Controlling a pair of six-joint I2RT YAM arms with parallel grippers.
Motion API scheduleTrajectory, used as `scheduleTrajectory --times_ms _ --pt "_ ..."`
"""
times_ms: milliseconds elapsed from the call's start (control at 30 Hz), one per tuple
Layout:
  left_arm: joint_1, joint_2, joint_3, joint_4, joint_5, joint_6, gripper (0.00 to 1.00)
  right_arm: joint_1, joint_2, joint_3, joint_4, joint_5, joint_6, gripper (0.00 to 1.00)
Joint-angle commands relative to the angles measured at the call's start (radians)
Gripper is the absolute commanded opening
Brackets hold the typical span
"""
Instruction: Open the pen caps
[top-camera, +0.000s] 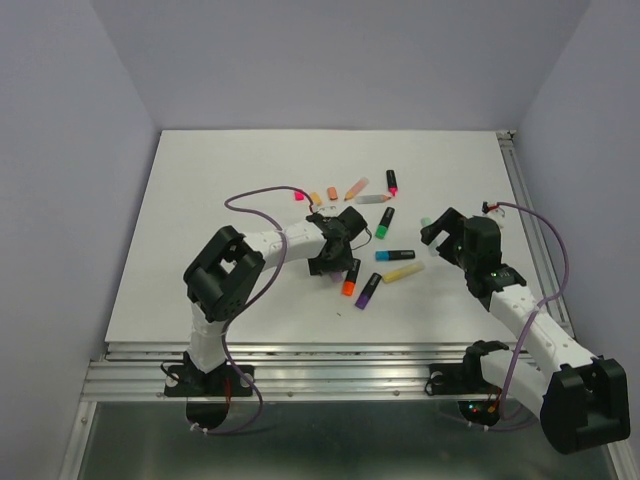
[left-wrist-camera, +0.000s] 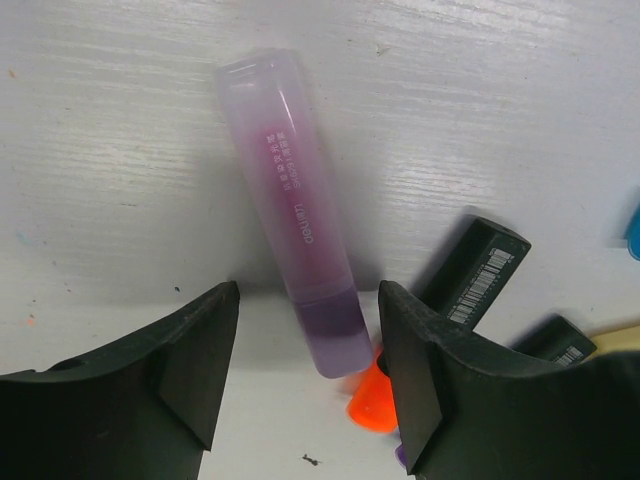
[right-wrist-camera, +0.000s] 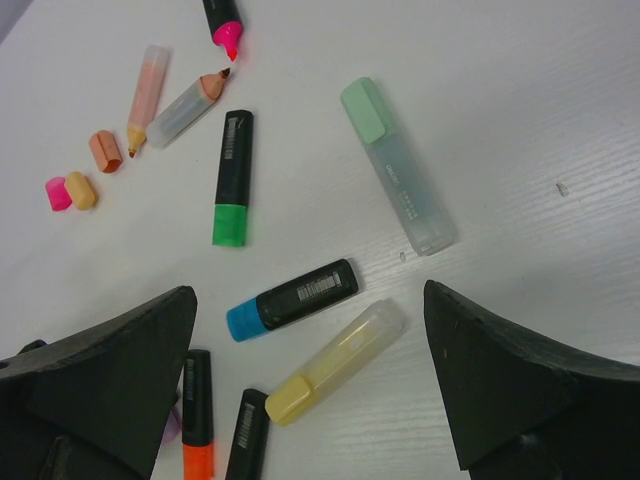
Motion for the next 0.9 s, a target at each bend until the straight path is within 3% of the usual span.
scheduleTrajectory --times_ms 0,233,367,500,667,867 --pt "-0.014 0.093 -0.056 -0.11 0.034 -0.027 0.68 0.008 -0.016 -0.025 0.032 0.021 -0.005 1.0" --pt "-0.018 0.13 -0.073 -0.126 0.057 -0.017 0.53 0.007 -0.057 -0.037 0.034 0.028 -0.011 1.0" --pt "-0.027 0.134 -0.099 -0.133 0.069 -0.019 0.49 0.007 -0.069 -0.042 0.035 0.033 -0.013 1.0" --pt "-0.037 0.111 -0.145 -0.108 0.089 -0.013 0.32 0.008 -0.071 -0.045 0.04 0.022 -0.019 1.0" --pt "-0.037 0.059 -0.172 -0.093 0.036 0.012 0.0 0.008 -0.06 -0.062 0.102 -0.059 -0.052 1.0" --pt "-0.038 -0.109 -0.142 -0.11 -0.145 0.038 0.0 0.008 -0.068 -0.056 0.184 -0.284 -0.027 1.0"
